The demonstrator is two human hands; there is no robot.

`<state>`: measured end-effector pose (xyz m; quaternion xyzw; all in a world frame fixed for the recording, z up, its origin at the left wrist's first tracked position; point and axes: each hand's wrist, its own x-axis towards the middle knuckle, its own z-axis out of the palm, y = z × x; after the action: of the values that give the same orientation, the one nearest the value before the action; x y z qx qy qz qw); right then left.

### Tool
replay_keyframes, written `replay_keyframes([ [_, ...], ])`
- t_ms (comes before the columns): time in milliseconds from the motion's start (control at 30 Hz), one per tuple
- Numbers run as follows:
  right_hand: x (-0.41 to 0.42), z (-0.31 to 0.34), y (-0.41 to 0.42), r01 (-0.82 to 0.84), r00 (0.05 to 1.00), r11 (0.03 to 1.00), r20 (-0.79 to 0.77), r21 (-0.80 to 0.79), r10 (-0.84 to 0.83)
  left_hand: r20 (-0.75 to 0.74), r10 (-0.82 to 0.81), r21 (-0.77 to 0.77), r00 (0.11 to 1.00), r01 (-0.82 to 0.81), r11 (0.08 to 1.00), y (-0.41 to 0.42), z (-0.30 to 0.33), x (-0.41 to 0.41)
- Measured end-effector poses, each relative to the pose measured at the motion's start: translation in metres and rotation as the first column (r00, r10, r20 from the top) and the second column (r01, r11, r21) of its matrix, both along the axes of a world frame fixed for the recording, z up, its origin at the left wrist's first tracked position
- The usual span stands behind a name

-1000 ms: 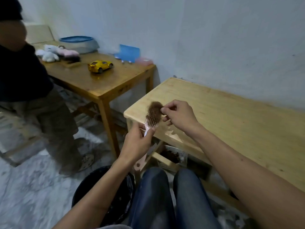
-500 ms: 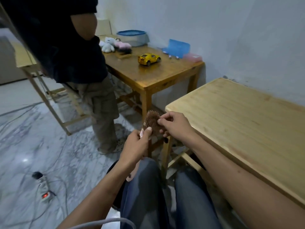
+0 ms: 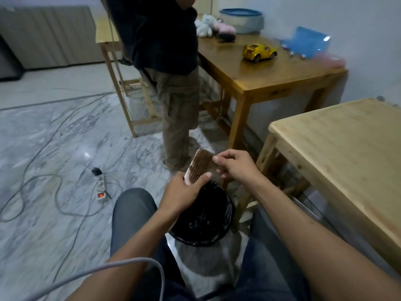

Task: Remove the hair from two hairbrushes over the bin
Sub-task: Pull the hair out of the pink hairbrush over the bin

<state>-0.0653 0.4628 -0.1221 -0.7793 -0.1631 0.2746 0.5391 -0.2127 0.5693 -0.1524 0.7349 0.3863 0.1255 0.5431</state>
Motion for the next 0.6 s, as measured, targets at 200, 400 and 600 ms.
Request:
replay_keyframes([
  [200,-0.005,-0.03,0.02,0.003,0.999,0.997,-0.052,-0.073,-0.007,-0.115,0.11,0.142,0.987,-0.093,0.986,0.014,-0.027,-0.026],
  [400,0.009,-0.042,0.015,0.174,0.974,0.979,-0.126,-0.108,-0.187,-0.083,0.277,0.015,0.957,-0.277,0.961,0.038,-0.04,-0.043],
  [600,0.005,-0.048,0.024,0.174,0.97,0.978,-0.153,-0.116,-0.19,-0.032,0.197,0.072,0.98,-0.194,0.978,0.035,-0.034,-0.047],
])
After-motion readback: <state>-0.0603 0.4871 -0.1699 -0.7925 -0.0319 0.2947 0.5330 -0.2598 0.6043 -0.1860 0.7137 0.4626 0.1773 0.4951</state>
